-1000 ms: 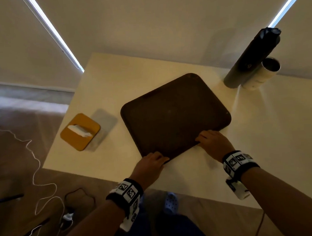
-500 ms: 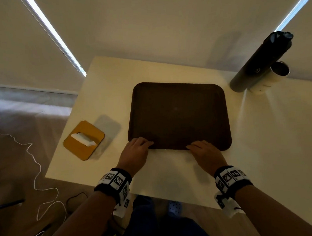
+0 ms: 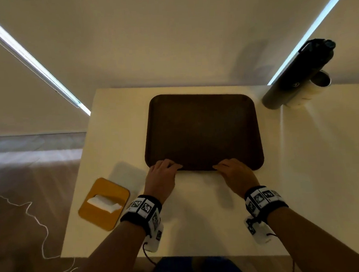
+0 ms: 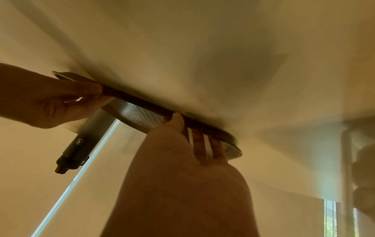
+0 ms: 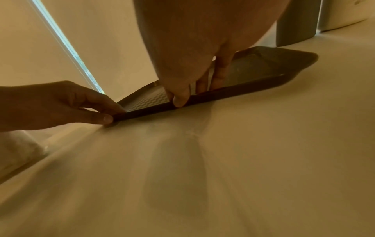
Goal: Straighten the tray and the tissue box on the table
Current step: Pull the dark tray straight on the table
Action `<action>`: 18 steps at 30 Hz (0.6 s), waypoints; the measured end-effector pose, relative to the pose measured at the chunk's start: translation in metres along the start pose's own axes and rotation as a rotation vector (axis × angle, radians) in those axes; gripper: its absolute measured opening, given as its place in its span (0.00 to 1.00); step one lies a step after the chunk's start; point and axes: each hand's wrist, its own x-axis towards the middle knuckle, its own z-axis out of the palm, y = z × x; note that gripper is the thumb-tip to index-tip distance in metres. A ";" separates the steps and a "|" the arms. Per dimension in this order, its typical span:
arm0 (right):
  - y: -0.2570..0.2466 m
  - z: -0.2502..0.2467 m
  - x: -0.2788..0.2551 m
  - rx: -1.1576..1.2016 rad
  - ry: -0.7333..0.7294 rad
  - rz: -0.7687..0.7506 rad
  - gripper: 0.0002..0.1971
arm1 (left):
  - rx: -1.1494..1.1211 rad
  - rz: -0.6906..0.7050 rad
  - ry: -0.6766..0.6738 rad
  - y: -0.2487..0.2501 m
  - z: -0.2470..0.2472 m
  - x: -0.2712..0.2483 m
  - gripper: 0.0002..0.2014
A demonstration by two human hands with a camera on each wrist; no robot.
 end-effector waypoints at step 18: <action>-0.001 0.005 0.022 0.059 0.050 0.097 0.18 | -0.002 0.024 0.006 -0.010 -0.010 0.017 0.18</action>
